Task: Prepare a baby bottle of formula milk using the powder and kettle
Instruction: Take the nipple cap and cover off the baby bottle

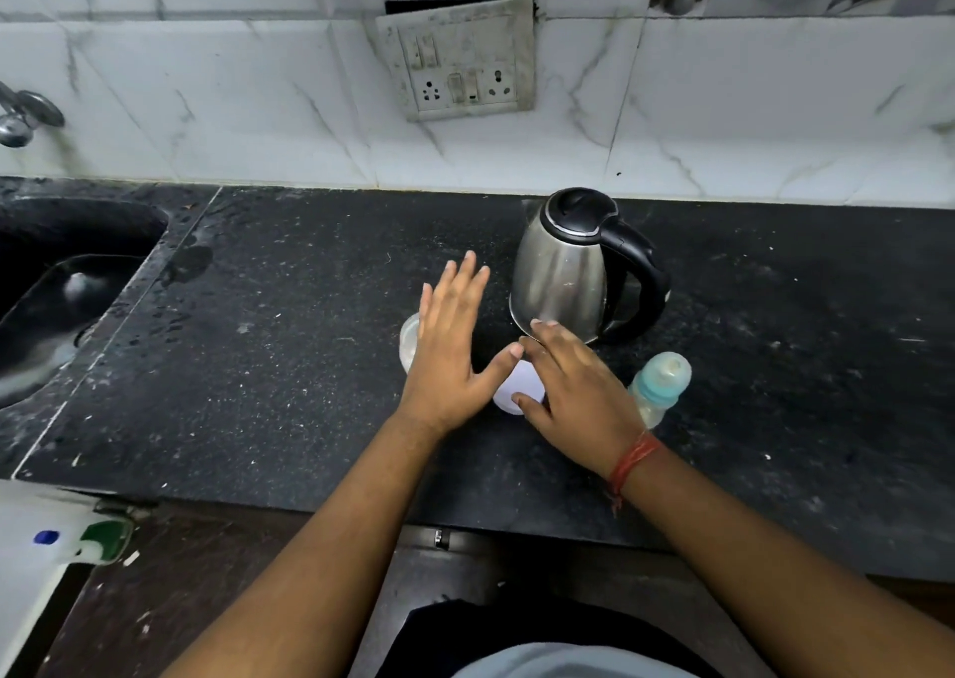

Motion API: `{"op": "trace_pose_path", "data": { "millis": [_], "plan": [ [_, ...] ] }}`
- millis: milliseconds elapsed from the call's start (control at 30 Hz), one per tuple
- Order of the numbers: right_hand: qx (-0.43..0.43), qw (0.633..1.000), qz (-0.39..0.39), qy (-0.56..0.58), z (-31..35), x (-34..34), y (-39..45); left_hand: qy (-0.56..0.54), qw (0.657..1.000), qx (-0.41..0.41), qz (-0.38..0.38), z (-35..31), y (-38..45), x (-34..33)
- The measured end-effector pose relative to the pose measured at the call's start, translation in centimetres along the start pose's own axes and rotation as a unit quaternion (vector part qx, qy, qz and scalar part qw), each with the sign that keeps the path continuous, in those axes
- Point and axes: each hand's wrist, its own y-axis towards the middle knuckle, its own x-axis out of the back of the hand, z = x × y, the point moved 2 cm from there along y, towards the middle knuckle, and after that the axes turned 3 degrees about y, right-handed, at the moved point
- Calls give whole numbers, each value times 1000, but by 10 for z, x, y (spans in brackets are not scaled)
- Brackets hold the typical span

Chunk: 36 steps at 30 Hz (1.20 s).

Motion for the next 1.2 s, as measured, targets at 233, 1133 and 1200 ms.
{"op": "trace_pose_path", "data": {
  "millis": [233,1133,1200],
  "plan": [
    [14,997,-41,-56,-35,51,-50,-59,997,-16,44,-32,-16,-46],
    [-226,945,-31,233,-116,40,-71,-157,942,178,238,-83,-14,-161],
    [-251,927,-44,276,-116,44,-69,-178,935,191,239,-83,-14,-159]
  ]
}}
